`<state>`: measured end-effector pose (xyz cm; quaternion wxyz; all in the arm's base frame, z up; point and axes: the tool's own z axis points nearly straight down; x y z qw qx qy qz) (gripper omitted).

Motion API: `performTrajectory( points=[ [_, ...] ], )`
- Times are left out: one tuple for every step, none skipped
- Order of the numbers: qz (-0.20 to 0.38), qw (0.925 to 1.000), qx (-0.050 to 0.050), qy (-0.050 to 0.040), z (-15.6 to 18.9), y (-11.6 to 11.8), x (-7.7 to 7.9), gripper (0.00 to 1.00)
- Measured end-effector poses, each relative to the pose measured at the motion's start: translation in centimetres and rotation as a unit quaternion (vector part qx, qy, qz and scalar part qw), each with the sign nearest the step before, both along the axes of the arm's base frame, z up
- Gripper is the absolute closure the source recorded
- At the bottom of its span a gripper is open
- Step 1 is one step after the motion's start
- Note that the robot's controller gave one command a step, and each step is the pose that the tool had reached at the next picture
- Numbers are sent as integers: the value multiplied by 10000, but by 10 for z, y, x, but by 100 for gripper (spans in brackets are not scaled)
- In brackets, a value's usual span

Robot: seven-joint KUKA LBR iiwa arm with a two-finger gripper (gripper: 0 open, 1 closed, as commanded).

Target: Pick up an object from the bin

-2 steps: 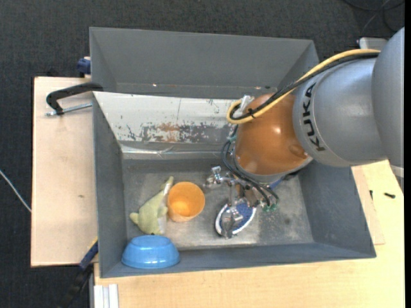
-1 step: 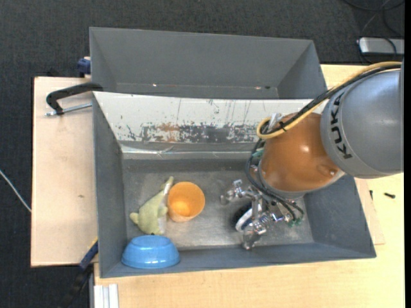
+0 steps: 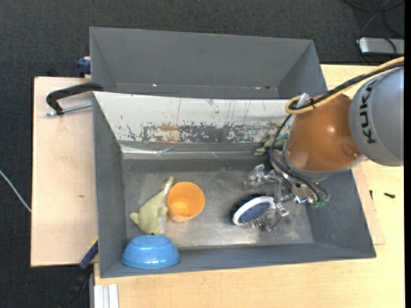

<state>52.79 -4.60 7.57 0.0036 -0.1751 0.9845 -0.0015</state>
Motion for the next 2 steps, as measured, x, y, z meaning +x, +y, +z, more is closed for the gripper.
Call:
performTrajectory(
  points=[
    [25,10000,13,20,0,4,-1,100],
    [799,9968,5,-34,164,23,-1,100]
  ],
)
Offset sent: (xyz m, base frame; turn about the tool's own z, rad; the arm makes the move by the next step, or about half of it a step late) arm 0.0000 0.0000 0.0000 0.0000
